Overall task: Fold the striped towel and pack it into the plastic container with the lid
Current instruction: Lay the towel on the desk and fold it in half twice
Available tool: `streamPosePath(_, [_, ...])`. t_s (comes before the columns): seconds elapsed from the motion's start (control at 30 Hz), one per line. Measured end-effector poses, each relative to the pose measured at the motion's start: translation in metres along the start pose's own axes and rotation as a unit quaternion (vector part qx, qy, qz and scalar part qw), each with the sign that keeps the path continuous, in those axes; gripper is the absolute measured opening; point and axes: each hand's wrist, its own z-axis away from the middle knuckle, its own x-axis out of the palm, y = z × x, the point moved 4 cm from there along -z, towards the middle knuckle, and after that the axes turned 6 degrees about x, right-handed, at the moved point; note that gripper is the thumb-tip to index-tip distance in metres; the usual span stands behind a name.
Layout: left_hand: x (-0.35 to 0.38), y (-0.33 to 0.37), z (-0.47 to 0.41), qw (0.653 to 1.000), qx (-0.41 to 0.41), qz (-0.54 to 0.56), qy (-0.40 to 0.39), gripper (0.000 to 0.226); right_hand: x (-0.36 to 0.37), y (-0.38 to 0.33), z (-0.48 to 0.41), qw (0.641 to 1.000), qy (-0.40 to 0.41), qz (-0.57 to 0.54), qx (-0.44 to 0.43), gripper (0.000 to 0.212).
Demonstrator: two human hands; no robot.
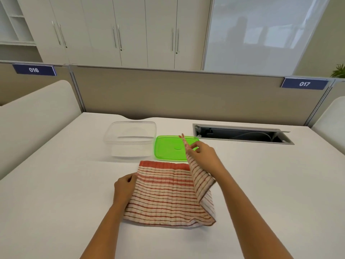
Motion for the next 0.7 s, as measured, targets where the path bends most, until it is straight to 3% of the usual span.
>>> streamPosePath(0.3, [-0.002,0.001,0.001,1.0,0.008,-0.003,0.007,0.023,0.1,-0.023,-0.003,0.998,-0.052,-0.015,0.013,0.027])
streamPosePath(0.7, [-0.003,-0.004,-0.003,0.999,0.026,-0.023,0.02,0.026,0.168,-0.03,0.01,0.998,-0.06,0.004,0.024,0.024])
